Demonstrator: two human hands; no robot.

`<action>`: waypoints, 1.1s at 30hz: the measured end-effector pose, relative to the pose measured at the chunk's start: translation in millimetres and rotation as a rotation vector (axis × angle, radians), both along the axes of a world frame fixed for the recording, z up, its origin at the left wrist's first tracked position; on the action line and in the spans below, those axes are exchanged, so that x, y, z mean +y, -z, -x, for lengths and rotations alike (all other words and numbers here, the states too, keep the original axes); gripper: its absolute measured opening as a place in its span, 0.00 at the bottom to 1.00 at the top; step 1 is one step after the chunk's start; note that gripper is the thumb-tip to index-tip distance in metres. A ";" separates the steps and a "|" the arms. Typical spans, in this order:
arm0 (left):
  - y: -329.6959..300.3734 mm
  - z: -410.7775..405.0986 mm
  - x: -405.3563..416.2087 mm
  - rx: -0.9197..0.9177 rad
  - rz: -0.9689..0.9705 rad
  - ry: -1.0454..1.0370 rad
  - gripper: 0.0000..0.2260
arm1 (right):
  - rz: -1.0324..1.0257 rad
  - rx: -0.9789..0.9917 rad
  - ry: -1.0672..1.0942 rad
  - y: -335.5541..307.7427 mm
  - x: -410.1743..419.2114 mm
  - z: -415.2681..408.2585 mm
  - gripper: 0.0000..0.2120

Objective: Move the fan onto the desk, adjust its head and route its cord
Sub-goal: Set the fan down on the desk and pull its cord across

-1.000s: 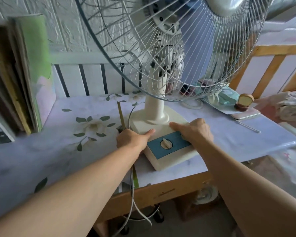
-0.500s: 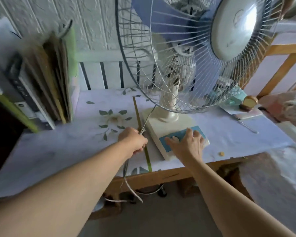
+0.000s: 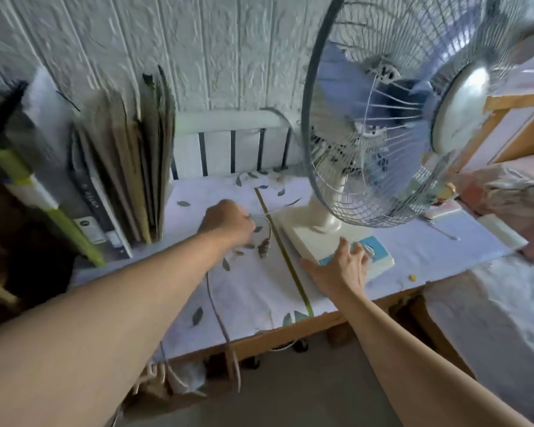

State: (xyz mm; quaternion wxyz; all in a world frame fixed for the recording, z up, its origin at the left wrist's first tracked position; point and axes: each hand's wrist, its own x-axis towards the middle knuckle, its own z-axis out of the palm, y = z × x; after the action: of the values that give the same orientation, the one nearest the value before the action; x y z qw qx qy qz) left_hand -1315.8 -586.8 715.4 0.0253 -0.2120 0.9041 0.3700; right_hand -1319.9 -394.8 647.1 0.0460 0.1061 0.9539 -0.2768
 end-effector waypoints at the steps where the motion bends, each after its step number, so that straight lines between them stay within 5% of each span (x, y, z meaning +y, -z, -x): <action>1: -5.5 5.3 -17.0 0.006 0.033 0.070 0.09 | 0.008 0.008 0.061 -0.6 -16.4 -1.8 0.45; 9: -8.2 34.4 -59.2 0.091 0.454 0.407 0.10 | 0.005 0.040 0.270 -6.3 -54.3 -15.2 0.46; 15: 12.3 47.6 -77.5 0.165 0.530 0.513 0.12 | -0.004 0.029 0.319 -4.1 -71.0 -16.2 0.44; 22: 46.1 58.2 -78.1 0.146 0.457 0.493 0.17 | -0.040 0.023 0.348 14.9 -78.8 -7.3 0.45; 27: 54.0 74.3 -57.2 0.083 0.228 0.589 0.33 | -0.101 0.051 0.362 27.6 -75.1 5.5 0.44; 33: 50.1 103.9 -10.6 0.152 -0.020 0.677 0.36 | -0.197 0.030 0.357 38.6 -60.5 19.6 0.40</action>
State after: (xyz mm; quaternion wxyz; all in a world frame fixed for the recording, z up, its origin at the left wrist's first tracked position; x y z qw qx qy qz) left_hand -1419.7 -597.4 665.3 0.0812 0.1282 0.9189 0.3641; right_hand -1339.4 -455.3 608.5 -0.0285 0.2737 0.9430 -0.1874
